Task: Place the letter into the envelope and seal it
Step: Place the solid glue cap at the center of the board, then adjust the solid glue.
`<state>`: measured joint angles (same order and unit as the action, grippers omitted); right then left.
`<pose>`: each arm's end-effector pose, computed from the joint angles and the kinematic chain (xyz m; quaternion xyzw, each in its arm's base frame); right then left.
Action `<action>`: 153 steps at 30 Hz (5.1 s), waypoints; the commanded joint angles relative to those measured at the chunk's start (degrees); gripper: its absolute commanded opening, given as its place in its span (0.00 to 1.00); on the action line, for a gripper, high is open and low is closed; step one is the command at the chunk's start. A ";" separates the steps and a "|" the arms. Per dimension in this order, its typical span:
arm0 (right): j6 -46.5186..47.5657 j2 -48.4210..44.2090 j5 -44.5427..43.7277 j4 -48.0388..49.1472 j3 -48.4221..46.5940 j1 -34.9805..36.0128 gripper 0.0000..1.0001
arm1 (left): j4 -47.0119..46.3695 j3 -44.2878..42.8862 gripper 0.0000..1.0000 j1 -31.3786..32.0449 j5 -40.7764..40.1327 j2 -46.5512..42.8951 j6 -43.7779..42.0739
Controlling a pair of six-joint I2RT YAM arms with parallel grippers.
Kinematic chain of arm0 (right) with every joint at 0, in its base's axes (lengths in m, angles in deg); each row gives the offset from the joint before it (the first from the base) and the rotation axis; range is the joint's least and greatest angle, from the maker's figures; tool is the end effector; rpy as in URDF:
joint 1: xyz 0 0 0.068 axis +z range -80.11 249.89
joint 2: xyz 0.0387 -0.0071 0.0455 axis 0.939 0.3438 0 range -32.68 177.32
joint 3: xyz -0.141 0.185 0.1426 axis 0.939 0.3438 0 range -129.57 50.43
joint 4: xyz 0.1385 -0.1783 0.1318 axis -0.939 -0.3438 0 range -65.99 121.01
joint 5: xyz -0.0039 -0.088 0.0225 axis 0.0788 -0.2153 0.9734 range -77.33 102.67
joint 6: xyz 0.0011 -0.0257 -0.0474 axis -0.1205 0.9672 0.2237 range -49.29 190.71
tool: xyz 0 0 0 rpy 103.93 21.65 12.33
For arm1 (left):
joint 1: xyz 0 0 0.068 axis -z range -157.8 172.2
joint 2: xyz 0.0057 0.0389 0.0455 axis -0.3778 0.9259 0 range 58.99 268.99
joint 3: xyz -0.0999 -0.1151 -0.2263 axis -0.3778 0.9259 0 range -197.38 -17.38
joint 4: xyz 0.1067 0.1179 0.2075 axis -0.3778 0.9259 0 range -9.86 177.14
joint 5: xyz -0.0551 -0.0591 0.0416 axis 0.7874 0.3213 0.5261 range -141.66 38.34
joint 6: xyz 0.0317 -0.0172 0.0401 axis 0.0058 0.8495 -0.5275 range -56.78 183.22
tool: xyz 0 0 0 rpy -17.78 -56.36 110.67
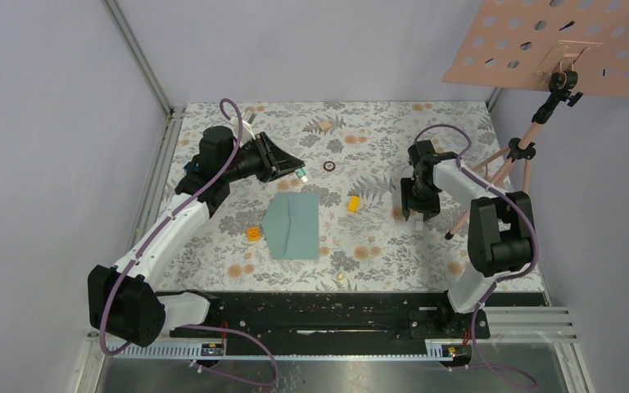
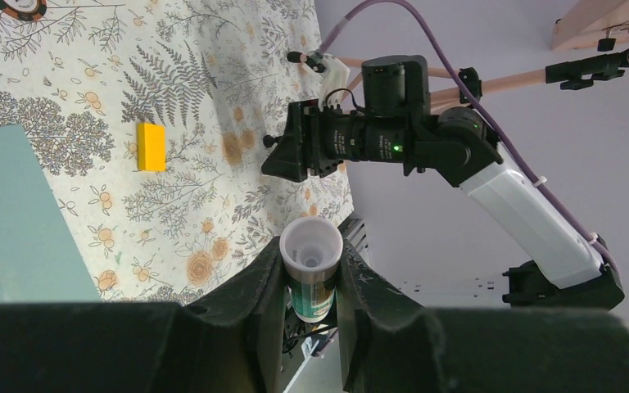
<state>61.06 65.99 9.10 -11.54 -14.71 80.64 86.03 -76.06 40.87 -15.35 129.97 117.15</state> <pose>0.3183 0.0581 0.1829 -0.0057 0.9921 -0.0090 0.1247 0.2618 -0.1107 0.3374 -0.0590 0.7889 -0.5333 0.2996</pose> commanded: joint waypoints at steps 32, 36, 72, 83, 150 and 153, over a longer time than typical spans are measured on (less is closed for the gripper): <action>-37.05 -34.55 31.93 51.14 23.20 13.76 0.62 | -3.87 -0.77 0.00 5.82 16.30 9.36 -6.92; -37.94 -38.38 35.37 58.42 25.18 15.18 0.64 | -3.86 -1.36 0.00 6.33 17.47 9.62 -8.15; -36.18 -31.18 37.73 62.90 19.31 24.48 0.00 | -14.25 -1.78 0.00 10.33 19.27 9.27 0.62; -16.93 -36.94 32.31 26.45 11.25 24.45 0.00 | 10.83 -10.81 0.78 10.06 13.58 8.27 -17.34; -7.96 -25.20 29.21 0.76 -1.78 22.63 0.00 | 10.48 -0.49 0.81 11.73 -10.05 -7.84 -37.09; -7.77 -25.22 29.43 0.76 -1.80 22.64 0.00 | 8.25 1.03 0.81 11.73 -11.21 -9.37 -37.53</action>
<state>53.06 41.55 36.42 -10.93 -15.32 103.52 98.57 -74.81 52.41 -24.73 123.54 80.19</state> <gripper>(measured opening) 0.286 0.810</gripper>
